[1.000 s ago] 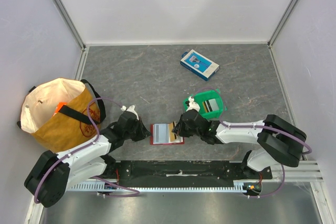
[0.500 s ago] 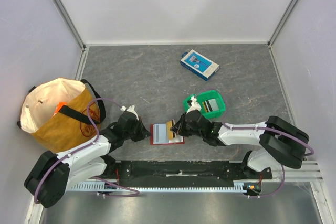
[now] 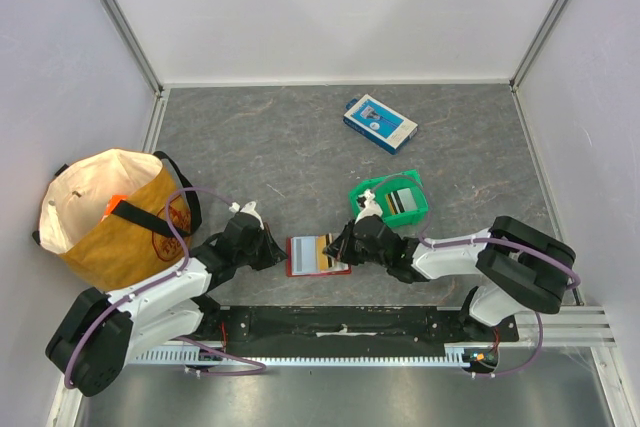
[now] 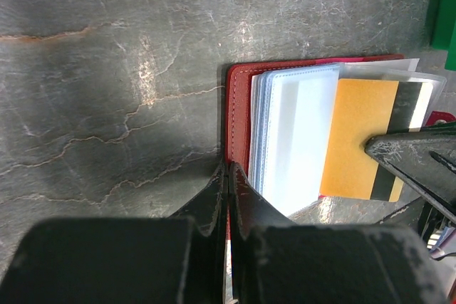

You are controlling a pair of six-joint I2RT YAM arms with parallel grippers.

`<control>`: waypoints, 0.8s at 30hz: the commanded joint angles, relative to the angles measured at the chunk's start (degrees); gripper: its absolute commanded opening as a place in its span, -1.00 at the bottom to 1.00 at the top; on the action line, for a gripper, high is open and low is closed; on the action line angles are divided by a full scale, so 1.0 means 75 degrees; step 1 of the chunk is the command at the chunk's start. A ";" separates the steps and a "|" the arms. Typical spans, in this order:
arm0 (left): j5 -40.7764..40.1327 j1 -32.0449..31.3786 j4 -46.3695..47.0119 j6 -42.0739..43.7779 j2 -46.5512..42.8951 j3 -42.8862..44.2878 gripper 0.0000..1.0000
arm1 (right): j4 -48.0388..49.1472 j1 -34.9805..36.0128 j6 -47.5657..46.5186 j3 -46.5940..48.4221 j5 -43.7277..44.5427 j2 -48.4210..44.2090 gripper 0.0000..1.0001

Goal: Put the credit cards into the card holder
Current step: Insert the credit card into the card holder.

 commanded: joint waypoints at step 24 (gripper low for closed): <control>0.0058 -0.0009 -0.0208 -0.0150 0.0005 -0.0091 -0.96 | 0.0369 0.0031 0.0002 0.0331 0.0171 0.0597 -1.00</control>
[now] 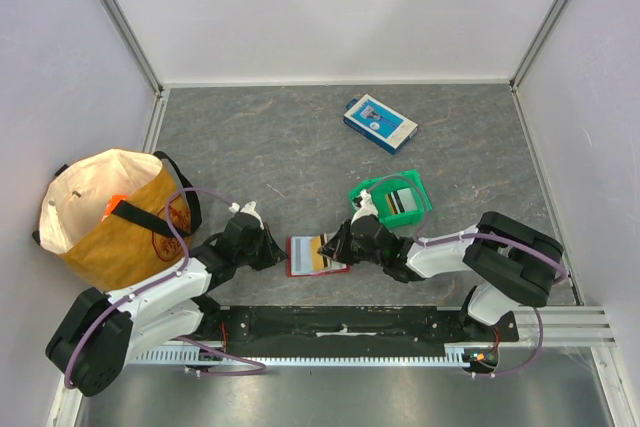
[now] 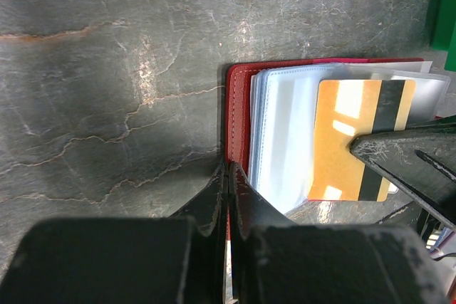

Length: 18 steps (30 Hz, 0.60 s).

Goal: Put the credit cards into the card holder
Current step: Insert the credit card into the card holder.

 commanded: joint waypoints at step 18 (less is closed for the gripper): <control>0.0154 -0.0009 0.0082 -0.0338 -0.0109 -0.0302 -0.97 | -0.0867 0.0289 0.0491 0.0258 0.0788 -0.0009 -1.00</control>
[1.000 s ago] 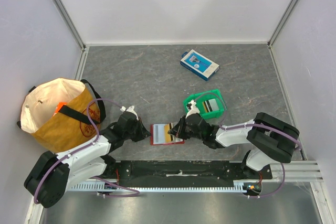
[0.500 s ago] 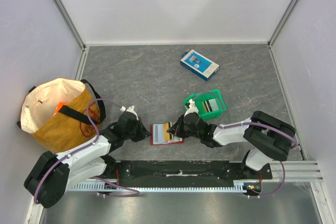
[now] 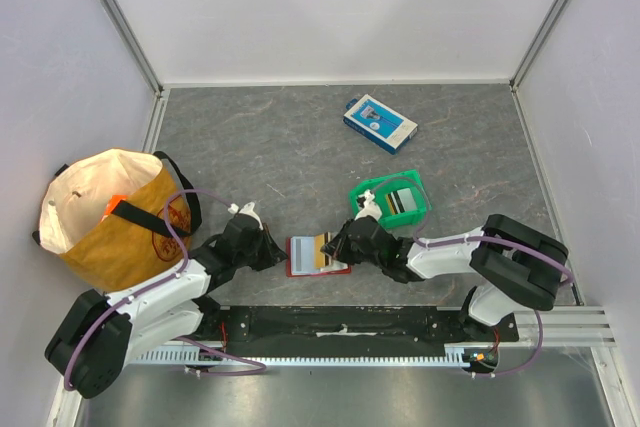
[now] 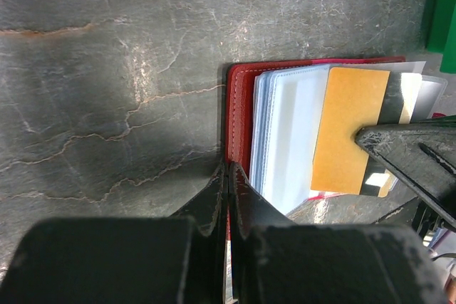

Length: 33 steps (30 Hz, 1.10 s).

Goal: Put the credit cards into the card holder
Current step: Insert the credit card into the card holder.

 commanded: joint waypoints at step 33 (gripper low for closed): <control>0.0122 -0.0020 0.0077 -0.0210 0.0093 -0.0130 -0.96 | -0.2971 0.0380 -0.1105 0.1630 0.0837 -0.0031 -0.25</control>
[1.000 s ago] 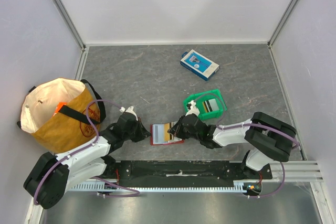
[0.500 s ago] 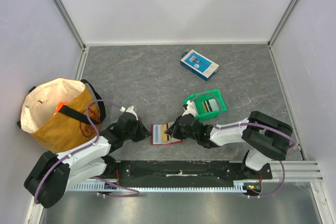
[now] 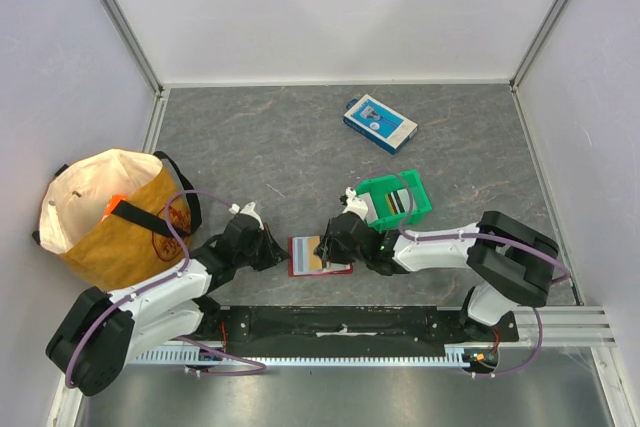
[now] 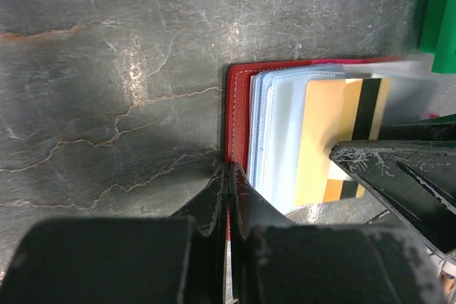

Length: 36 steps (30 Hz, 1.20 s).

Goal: Put the credit cards into the card holder
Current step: Insert the credit card into the card holder.

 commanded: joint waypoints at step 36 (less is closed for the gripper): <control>0.0137 -0.0017 -0.0112 0.0012 0.0137 0.0101 -0.96 | 0.0053 0.0080 -0.1048 0.0852 -0.0817 0.0304 -0.07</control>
